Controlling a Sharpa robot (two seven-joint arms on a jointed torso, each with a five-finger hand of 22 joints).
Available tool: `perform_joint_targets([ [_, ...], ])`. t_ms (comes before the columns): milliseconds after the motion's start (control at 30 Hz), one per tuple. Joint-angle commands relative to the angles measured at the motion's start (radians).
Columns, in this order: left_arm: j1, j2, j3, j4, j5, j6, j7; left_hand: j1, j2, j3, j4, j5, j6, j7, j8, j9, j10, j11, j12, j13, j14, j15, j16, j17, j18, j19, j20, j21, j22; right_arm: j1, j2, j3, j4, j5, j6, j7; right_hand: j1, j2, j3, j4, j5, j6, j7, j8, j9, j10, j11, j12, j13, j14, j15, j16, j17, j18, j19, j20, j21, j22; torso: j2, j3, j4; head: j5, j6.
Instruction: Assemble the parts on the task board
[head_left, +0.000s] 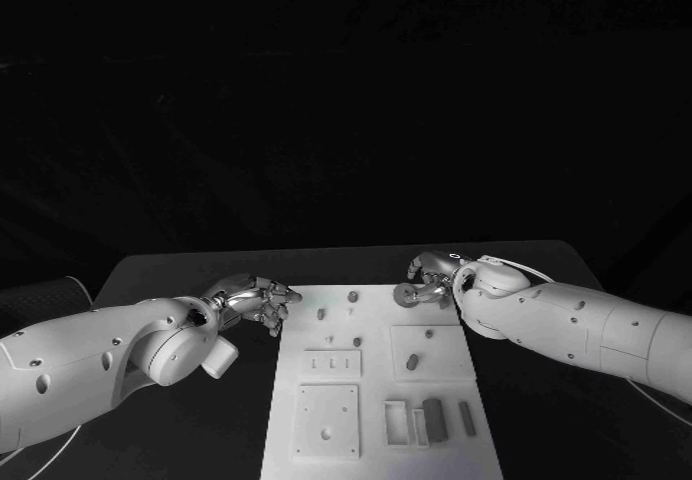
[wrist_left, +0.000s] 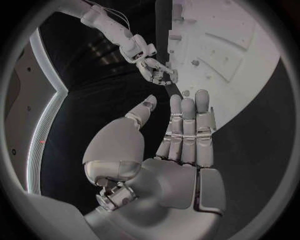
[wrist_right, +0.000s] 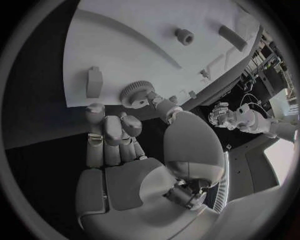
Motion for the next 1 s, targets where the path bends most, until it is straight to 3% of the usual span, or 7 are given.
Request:
perform_joint_targets([
  [33, 0.001, 0.002, 0.001, 0.002, 0.006, 0.014, 0.009, -0.009, 0.000, 0.000, -0.008, 0.000, 0.014, 0.013, -0.002, 0.001, -0.007, 0.014, -0.006, -0.001, 0.000, 0.005, -0.001, -0.002, 0.051, 0.005, 0.001, -0.005, -0.001, -0.001, 0.002, 0.000, -0.001, 0.008, 0.024, 0.015, -0.001, 0.010, -0.007, 0.001, 0.003, 0.005, -0.002, 0.004, 0.001, 0.000, -0.006, 0.004, -0.001, 0.001, -0.009, 0.007, 0.001, 0.085, -0.003, -0.003, 0.006, 0.018, 0.000, 0.0006, -0.0006, 0.003, -0.001],
  [667, 0.001, 0.001, 0.001, 0.003, 0.006, 0.013, 0.005, -0.009, 0.001, 0.001, -0.009, 0.000, 0.014, 0.013, -0.002, 0.002, -0.005, 0.014, -0.009, -0.002, 0.000, 0.005, -0.001, -0.002, 0.051, 0.006, 0.001, -0.005, -0.001, -0.002, 0.011, 0.000, -0.021, 0.011, 0.042, 0.023, -0.005, 0.028, -0.016, -0.006, 0.003, 0.011, -0.007, 0.009, 0.003, 0.001, -0.011, 0.003, -0.004, 0.001, -0.014, 0.008, 0.002, 0.085, -0.006, -0.003, 0.007, 0.018, 0.000, 0.0002, -0.0013, 0.005, -0.005],
  [1000, 0.001, 0.001, 0.001, 0.003, 0.006, 0.014, 0.004, -0.009, 0.001, 0.000, -0.009, 0.000, 0.015, 0.013, -0.001, 0.002, -0.005, 0.014, -0.009, -0.002, 0.000, 0.005, 0.000, -0.002, 0.051, 0.007, 0.001, -0.006, -0.001, -0.002, 0.016, 0.000, -0.027, 0.027, 0.065, 0.035, -0.014, 0.063, -0.024, -0.010, 0.004, 0.020, -0.010, 0.015, 0.004, 0.002, -0.014, 0.002, -0.006, 0.001, -0.016, 0.008, 0.003, 0.085, -0.009, -0.002, 0.007, 0.017, -0.001, 0.0002, -0.0015, 0.007, -0.008],
])
